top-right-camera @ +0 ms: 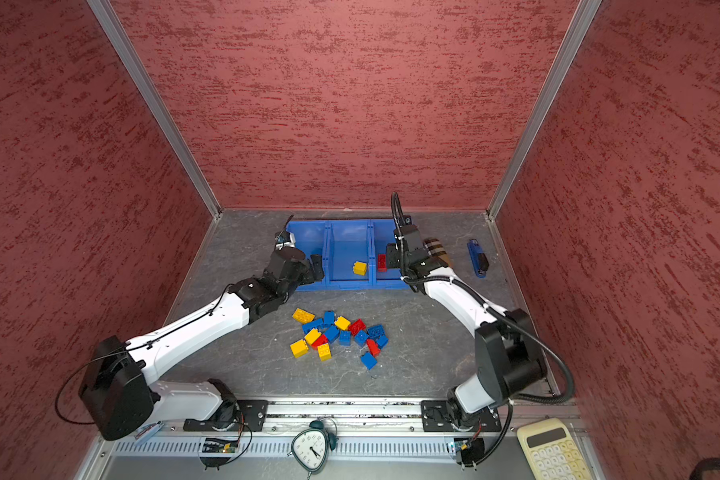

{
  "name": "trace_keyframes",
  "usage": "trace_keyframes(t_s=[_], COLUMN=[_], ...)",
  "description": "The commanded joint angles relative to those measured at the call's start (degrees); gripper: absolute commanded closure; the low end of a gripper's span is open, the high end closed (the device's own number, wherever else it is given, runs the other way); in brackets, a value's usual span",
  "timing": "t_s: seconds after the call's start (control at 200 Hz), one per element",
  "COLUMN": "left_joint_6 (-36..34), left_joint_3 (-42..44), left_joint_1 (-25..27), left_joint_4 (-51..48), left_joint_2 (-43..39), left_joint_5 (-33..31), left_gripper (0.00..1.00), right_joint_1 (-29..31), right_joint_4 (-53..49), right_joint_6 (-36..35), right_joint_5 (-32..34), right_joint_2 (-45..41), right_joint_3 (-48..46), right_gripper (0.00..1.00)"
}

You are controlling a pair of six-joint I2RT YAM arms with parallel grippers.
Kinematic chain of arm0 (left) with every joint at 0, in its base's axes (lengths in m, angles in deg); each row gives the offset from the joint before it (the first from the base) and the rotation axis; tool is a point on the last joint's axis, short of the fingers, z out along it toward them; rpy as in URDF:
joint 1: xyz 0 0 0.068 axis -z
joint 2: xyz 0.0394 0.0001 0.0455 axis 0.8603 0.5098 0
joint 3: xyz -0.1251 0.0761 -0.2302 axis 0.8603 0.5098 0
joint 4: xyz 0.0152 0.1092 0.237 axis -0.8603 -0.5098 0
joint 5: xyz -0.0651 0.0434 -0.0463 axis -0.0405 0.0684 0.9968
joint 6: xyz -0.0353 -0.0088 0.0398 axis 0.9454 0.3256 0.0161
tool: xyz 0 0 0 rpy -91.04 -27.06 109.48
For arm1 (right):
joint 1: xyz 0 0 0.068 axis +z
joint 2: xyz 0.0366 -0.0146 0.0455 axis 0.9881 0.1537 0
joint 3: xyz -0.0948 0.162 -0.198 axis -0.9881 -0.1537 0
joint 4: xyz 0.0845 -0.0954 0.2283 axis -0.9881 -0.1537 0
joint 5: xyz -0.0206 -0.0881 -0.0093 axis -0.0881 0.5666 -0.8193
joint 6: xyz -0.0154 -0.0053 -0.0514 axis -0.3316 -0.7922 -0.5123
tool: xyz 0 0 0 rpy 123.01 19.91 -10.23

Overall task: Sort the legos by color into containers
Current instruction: 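Lift the red brick into the compartment nearest the glasses case and release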

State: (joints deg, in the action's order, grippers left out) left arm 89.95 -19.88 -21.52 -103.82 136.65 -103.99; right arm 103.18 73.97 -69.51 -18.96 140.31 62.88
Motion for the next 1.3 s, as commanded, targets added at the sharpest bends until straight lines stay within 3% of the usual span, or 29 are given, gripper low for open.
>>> trace_keyframes(t_s=[0.0, 0.135, 0.391, 0.596, 0.837, 0.972, 1.132, 1.227, 1.292], left_joint_6=[0.81, 1.08, 2.26, 2.79, 2.45, 0.42, -6.07, -12.13, -16.25], left_joint_3=[-0.77, -0.85, 0.90, 1.98, 1.98, 1.75, 1.81, 0.91, -0.04], left_joint_1=[-0.42, -0.39, -0.26, -0.21, -0.05, 0.49, 2.07, 3.25, 4.32], left_joint_4=[-1.07, -2.19, -3.18, -3.78, -4.59, -5.64, -6.30, -8.77, -12.03], left_joint_2=[-1.19, -1.53, -2.99, -3.76, -3.30, -3.27, -3.50, -3.29, -3.07], left_joint_5=[-0.74, -0.93, -1.03, -1.31, -1.22, -1.65, -0.27, 4.72, 9.19], left_gripper=[0.01, 0.01, 0.01, 0.01, 0.00, 0.01, 0.01, 0.00, 0.01], right_joint_1=[-1.75, -2.58, -3.30, -3.31, -3.30, -3.32, -3.37, -3.21, -3.23], right_joint_4=[2.68, 5.68, 2.92, 4.32, 5.69, 8.29, 11.07, 14.10, 15.95], right_joint_6=[-0.26, 2.28, 4.17, 6.77, 7.41, 7.87, 8.25, 9.36, 11.48], right_joint_5=[-1.87, 0.09, -4.03, -3.91, -4.45, -6.37, -11.16, -15.56, -13.66], right_joint_2=[7.66, 16.14, 30.90, 30.08, 21.64, 12.58, 0.22, -7.41, -12.90], right_joint_3=[6.80, 13.14, 27.15, 27.22, 19.67, 10.64, -1.10, -9.45, -15.19], right_gripper=[0.68, 0.66, 0.63, 0.41, 0.22, 0.02, 0.01, 0.01, 0.01])
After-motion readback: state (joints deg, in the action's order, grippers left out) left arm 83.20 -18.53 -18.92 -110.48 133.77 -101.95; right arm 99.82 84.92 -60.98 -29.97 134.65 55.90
